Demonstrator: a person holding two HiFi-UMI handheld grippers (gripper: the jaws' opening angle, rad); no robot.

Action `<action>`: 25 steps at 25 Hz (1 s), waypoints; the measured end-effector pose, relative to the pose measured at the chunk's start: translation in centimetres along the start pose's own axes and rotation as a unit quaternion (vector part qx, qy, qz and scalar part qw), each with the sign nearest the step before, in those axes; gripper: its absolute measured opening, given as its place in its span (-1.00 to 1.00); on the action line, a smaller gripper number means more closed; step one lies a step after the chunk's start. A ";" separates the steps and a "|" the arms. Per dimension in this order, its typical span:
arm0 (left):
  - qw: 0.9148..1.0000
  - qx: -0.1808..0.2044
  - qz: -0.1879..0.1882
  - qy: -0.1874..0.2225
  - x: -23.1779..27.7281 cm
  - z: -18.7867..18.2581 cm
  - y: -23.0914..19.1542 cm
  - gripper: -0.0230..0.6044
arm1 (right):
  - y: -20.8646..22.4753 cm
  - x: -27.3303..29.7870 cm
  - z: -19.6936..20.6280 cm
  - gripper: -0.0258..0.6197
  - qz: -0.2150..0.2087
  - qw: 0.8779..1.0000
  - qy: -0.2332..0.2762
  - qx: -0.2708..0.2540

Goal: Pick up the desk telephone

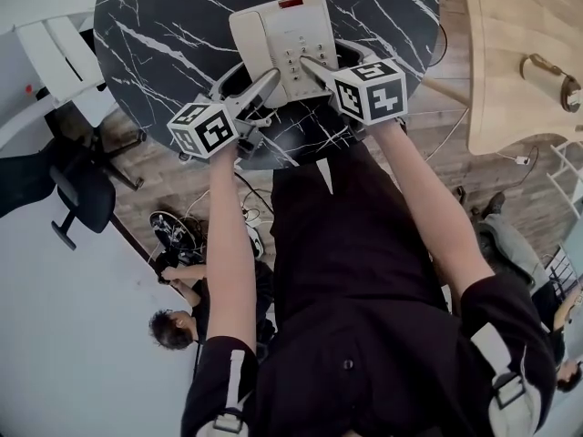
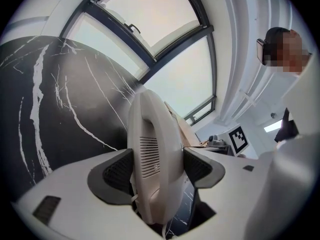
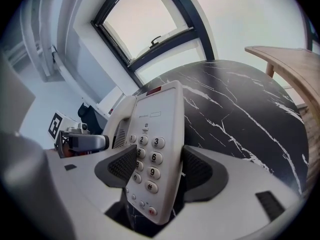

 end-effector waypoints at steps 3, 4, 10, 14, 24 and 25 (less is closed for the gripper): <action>1.000 -0.004 0.004 0.021 -1.2 -0.6 0.6 0.13 | -1.1 -0.7 -0.4 0.02 -0.001 1.000 0.006 0.004; 1.000 0.000 0.006 0.025 -1.6 -0.9 0.8 0.13 | -1.6 -0.9 -0.7 0.02 0.000 1.000 0.010 0.003; 0.999 0.024 0.022 0.038 -4.1 -3.1 3.0 0.11 | -4.5 -3.1 -2.1 0.02 0.005 0.999 0.042 0.009; 0.997 0.050 0.042 0.044 -5.3 -5.1 4.3 0.11 | -6.3 -4.4 -3.7 0.02 0.016 0.997 0.074 -0.004; 0.989 0.101 0.076 0.078 -9.5 -9.0 7.9 0.10 | -11.6 -8.0 -6.1 0.01 0.032 0.989 0.146 -0.009; 0.988 0.108 0.080 0.082 -10.0 -9.4 8.3 0.10 | -12.1 -8.4 -6.5 0.01 0.033 0.987 0.155 -0.013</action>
Point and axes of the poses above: the fingertips, and each gripper's own axes: x forward along the fingers, y to its right, z out of its underside, the point moved 6 cm from there along -x, backward along the fingers, and after that the axes turned 9 degrees about y, right-handed, at the moved point
